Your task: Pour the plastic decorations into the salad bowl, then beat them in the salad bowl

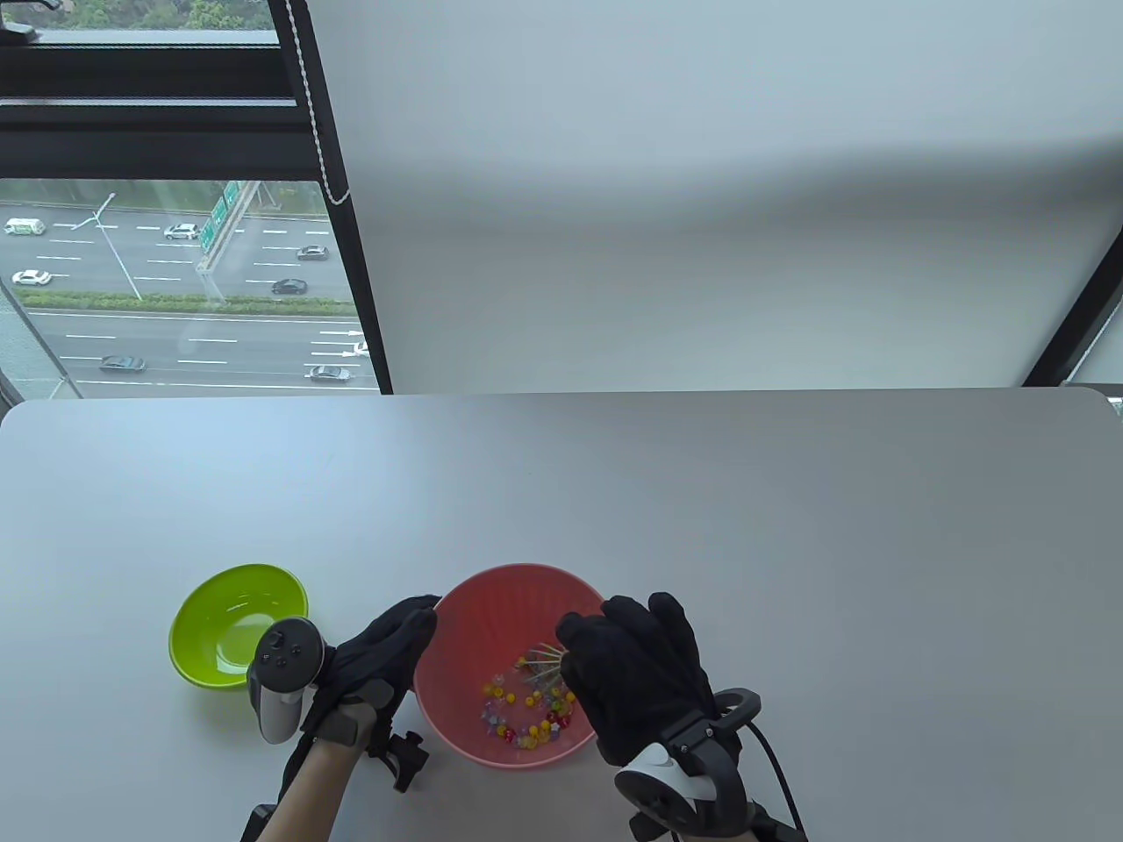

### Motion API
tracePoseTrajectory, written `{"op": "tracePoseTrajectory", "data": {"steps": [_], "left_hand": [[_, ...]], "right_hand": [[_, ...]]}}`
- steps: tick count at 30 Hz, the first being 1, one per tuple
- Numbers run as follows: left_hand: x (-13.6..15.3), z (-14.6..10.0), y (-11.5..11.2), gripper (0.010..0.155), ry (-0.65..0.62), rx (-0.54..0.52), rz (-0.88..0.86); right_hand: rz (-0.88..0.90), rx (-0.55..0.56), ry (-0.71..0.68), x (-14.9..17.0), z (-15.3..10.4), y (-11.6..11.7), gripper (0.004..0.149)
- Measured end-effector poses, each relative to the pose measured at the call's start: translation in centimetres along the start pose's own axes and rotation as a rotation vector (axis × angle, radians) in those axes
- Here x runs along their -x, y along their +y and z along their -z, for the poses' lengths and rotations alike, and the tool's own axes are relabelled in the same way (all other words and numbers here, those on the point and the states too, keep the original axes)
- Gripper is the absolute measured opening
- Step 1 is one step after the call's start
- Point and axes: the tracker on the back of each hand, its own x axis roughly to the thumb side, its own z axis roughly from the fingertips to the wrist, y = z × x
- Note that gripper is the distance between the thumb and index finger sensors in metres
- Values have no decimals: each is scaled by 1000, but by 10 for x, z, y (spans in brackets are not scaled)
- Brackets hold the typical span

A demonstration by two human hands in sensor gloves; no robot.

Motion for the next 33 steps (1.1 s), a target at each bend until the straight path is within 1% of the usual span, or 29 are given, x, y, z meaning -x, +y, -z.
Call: {"op": "tracePoseTrajectory", "data": {"steps": [9,14,16,17,19,20,21,22,24,26,30,33], "left_hand": [[0,0,0,67,0,0,1],[0,0,0,67,0,1,0],[0,0,0,67,0,1,0],[0,0,0,67,0,1,-1],[0,0,0,67,0,0,-1],[0,0,0,67,0,1,0],[0,0,0,66,0,0,-1],[0,0,0,67,0,0,-1],[0,0,0,67,0,-1,0],[0,0,0,66,0,-1,0],[0,0,0,66,0,0,0],[0,0,0,66,0,0,1]], "right_hand": [[105,3,83,8,1,-2,49],[191,-42,140,9,1,4,52],[230,-61,164,10,0,7,56],[268,-54,196,11,0,8,63],[358,-66,253,13,1,8,70],[421,-65,288,14,0,9,72],[457,-61,317,16,0,9,71],[463,-56,328,17,0,10,68],[457,-50,329,19,1,7,67],[431,-34,303,19,1,6,66],[390,-39,255,12,0,6,63],[323,-35,202,7,-1,7,60]]}}
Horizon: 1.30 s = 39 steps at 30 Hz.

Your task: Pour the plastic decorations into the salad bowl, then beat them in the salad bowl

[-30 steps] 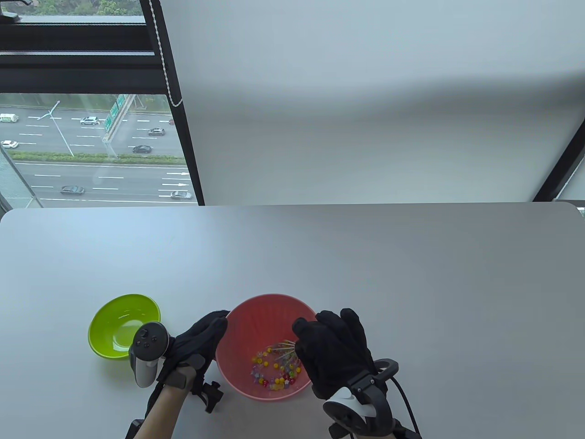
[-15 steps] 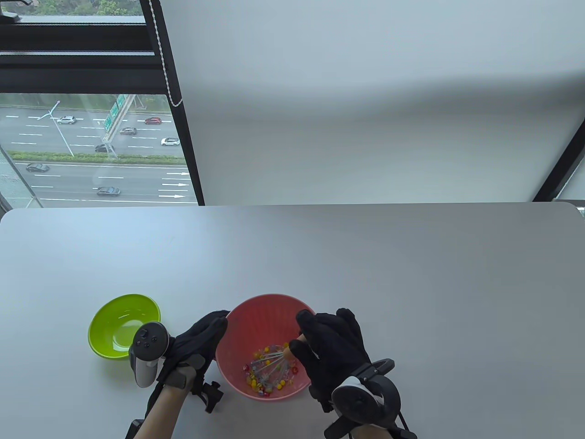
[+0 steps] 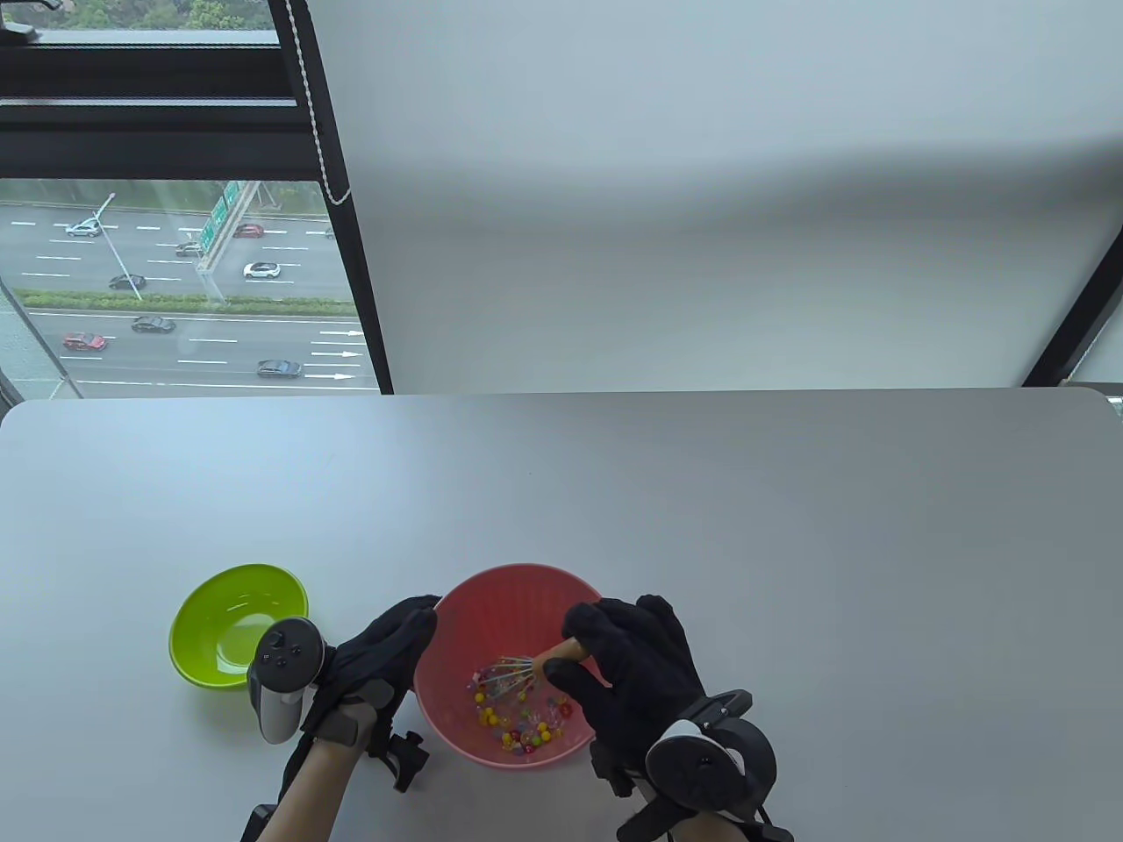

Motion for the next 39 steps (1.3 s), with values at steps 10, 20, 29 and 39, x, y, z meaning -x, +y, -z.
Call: {"op": "tracePoseTrajectory", "data": {"steps": [10,20,29,39], "left_hand": [[0,0,0,67,0,1,-1],[0,0,0,66,0,1,-2],[0,0,0,67,0,2,-4],[0,0,0,67,1,1,-6]], "right_hand": [[-147,14,-109,-8,-2,1,56],[-78,2,-70,-2,0,-4,56],[4,-25,-26,3,3,-3,55],[170,-118,69,7,6,3,66]]}}
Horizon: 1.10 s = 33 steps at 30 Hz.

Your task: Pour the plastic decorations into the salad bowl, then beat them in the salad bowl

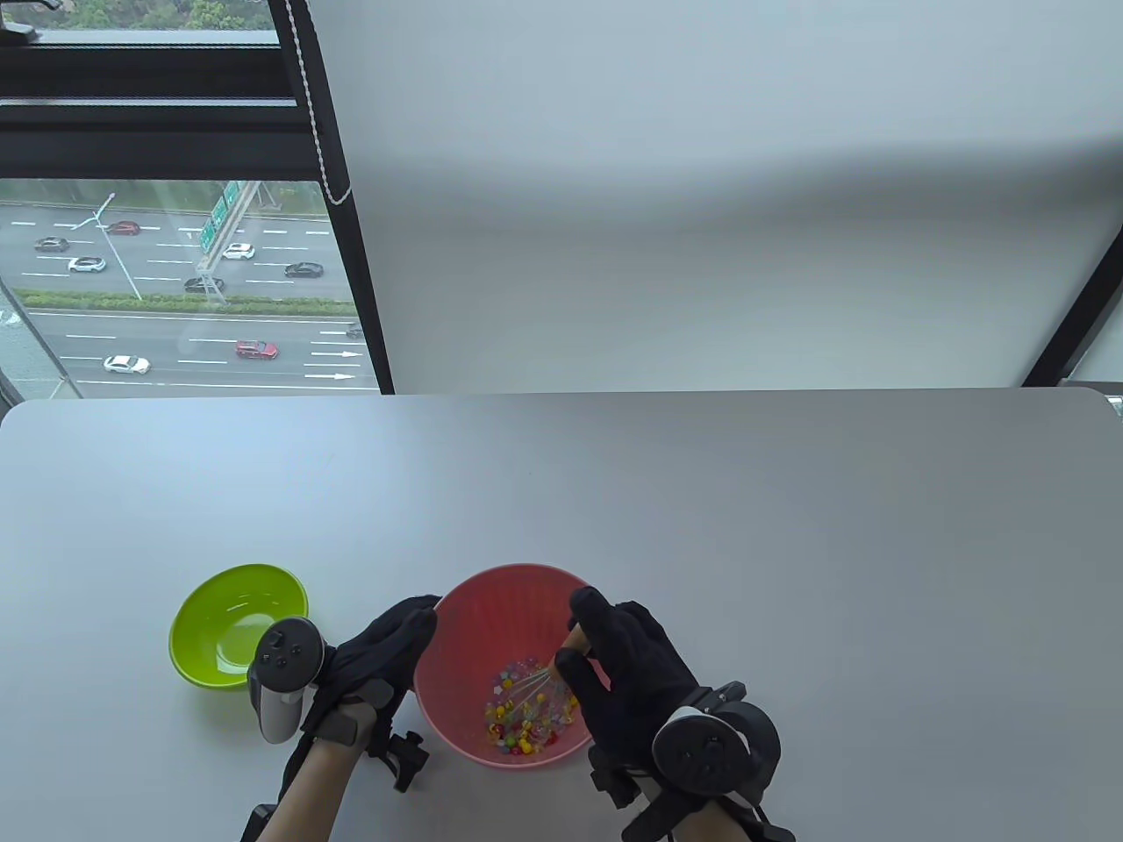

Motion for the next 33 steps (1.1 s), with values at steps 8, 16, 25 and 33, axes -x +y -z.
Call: {"op": "tracePoseTrajectory", "data": {"steps": [8,16,25,33], "left_hand": [[0,0,0,67,0,1,0],[0,0,0,66,-1,1,1],[0,0,0,67,0,1,0],[0,0,0,67,0,1,0]], "right_hand": [[-49,-10,-32,-3,-3,7,64],[-174,13,-100,-10,-6,8,62],[-166,36,-106,-9,-6,4,62],[-46,16,-34,-3,-4,3,61]]}}
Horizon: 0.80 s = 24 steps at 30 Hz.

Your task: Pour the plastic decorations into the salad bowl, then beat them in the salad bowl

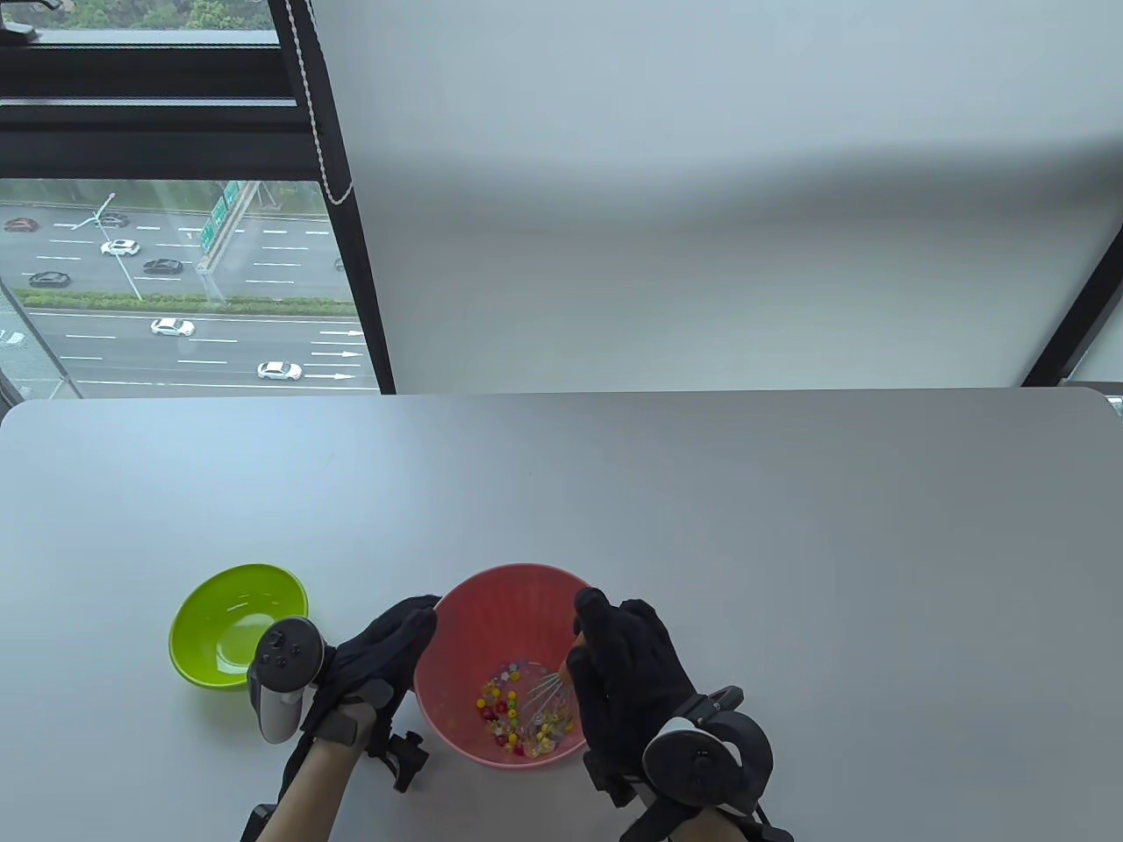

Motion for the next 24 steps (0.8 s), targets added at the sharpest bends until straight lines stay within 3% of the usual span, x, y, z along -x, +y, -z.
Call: {"op": "tracePoseTrajectory", "data": {"steps": [8,16,24], "left_hand": [[0,0,0,67,0,0,-1],[0,0,0,67,0,0,-1],[0,0,0,67,0,0,-1]], "right_hand": [[31,-21,31,2,1,4,58],[-132,9,-64,-7,-1,5,56],[-183,18,-97,-9,-2,4,55]]}}
